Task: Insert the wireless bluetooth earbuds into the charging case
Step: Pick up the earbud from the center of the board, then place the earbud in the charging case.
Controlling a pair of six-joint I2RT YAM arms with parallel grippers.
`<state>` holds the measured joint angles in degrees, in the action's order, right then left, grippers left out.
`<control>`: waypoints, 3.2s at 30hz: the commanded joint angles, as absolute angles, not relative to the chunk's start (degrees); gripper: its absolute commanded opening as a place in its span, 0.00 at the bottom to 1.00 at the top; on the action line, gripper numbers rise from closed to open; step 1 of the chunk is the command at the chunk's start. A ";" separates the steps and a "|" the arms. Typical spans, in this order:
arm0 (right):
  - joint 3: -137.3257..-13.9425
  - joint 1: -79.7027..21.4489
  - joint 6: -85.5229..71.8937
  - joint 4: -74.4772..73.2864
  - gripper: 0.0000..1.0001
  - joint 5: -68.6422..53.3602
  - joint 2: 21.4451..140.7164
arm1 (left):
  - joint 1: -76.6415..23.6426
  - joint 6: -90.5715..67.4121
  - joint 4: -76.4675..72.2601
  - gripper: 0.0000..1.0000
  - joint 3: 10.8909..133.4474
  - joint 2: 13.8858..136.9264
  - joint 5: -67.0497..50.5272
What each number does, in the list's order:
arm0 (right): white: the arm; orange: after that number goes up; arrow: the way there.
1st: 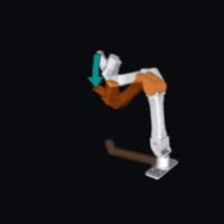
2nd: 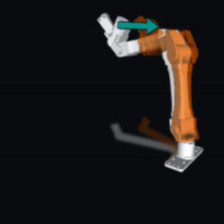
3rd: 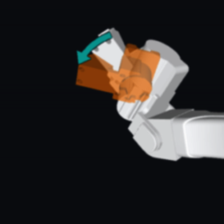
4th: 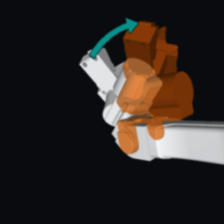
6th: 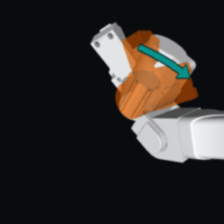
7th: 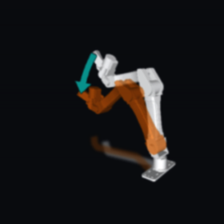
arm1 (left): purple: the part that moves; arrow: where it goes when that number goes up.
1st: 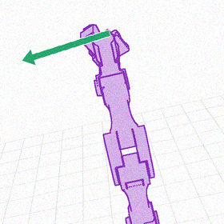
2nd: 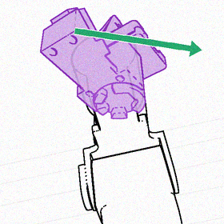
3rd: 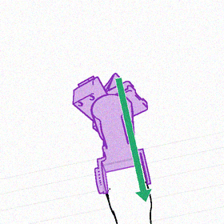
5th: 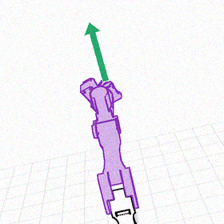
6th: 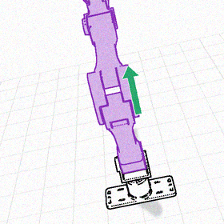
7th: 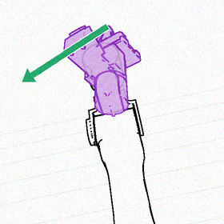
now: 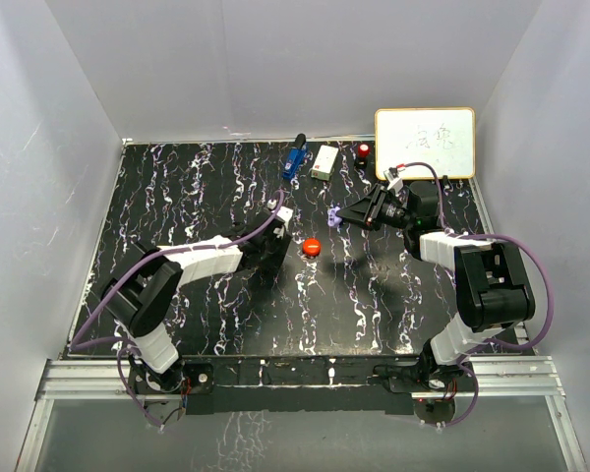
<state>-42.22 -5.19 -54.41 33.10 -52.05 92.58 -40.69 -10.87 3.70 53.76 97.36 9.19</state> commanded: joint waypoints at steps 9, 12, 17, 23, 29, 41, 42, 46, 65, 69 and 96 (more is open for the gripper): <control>-42.45 -5.19 -54.29 36.65 0.00 -52.73 91.49 | -41.04 -10.65 3.17 0.40 55.02 98.50 11.43; -42.45 -5.18 -54.32 36.65 0.00 -52.73 91.67 | -41.02 -10.63 3.03 0.39 55.12 98.63 11.38; -42.52 -5.18 -54.27 36.82 0.00 -52.72 91.96 | -41.04 -10.49 2.75 0.37 55.14 98.83 11.25; -42.49 -5.15 -54.35 36.89 0.00 -52.81 92.09 | -41.08 -10.55 2.90 0.34 55.48 99.29 11.15; -42.54 -5.16 -54.40 36.91 0.00 -52.82 92.14 | -41.08 -10.46 3.40 0.31 55.66 99.46 11.18; -42.36 -5.11 -54.40 36.89 0.00 -52.78 91.96 | -41.11 -10.56 3.21 0.21 55.56 99.39 11.19; -42.30 -5.12 -54.31 36.91 0.00 -52.82 91.98 | -41.13 -10.59 3.17 0.20 55.55 99.22 11.18; -42.28 -5.11 -54.33 36.90 0.00 -52.86 92.02 | -41.11 -10.90 3.69 0.15 55.91 97.30 11.22; -42.85 -4.93 -57.70 38.85 0.00 -55.02 90.97 | -36.32 -21.18 -4.46 0.00 62.83 85.04 -8.83; -41.78 -4.54 -61.82 43.79 0.00 -56.02 91.36 | -32.46 -25.86 -13.73 0.00 60.64 83.95 -16.91; -33.15 -4.41 -92.63 92.64 0.00 -50.10 106.19 | -29.32 -61.97 -68.56 0.00 49.06 94.91 -21.86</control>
<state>-33.54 -4.71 -84.86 76.29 -52.88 103.77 -28.99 -57.63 -58.81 49.84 94.52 -22.81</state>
